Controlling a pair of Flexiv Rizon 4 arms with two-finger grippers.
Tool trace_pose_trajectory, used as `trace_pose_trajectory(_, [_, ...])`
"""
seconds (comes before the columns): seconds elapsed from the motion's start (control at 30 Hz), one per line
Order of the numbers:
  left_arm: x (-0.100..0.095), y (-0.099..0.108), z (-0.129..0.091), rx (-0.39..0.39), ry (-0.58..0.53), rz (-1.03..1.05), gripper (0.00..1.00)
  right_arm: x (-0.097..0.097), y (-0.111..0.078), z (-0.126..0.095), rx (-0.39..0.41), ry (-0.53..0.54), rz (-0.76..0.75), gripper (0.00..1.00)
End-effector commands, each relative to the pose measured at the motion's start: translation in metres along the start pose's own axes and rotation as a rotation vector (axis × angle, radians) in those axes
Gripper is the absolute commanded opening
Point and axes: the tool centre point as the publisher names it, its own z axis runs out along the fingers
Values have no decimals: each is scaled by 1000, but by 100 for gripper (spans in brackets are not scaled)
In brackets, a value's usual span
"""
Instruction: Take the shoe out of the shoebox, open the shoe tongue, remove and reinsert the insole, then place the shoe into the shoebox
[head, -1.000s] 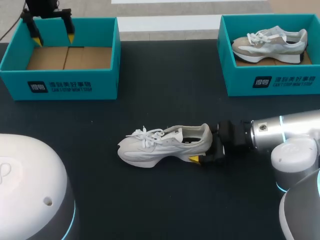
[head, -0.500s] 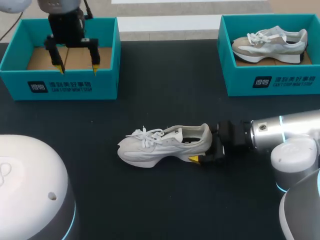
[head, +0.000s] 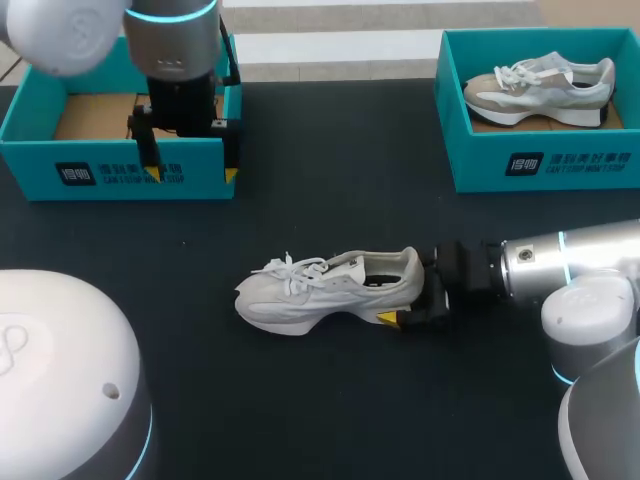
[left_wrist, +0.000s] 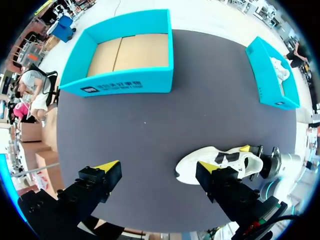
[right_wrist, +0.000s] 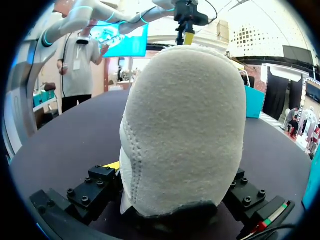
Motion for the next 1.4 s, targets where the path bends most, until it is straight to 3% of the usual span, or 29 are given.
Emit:
trace_pose_trajectory(0.03, [-3, 3, 0, 14, 7, -1, 100, 0, -1, 6, 5, -1, 0, 0])
trace_pose_trajectory(0.27, [-3, 3, 0, 14, 7, -1, 100, 0, -1, 6, 5, -1, 0, 0])
trace_pose_trajectory(0.57, [58, 44, 20, 16, 22, -59, 100, 0, -1, 6, 5, -1, 0, 0])
trace_pose_trajectory(0.83, [106, 67, 35, -46, 28, -26, 100, 0, -1, 6, 5, -1, 0, 0])
trace_pose_trajectory(1.1, [141, 92, 53, -66, -16, 6, 100, 0, -1, 6, 5, -1, 0, 0])
trace_pose_trajectory(1.4, [172, 101, 59, -68, 27, 40, 100, 0, -1, 6, 5, -1, 0, 0])
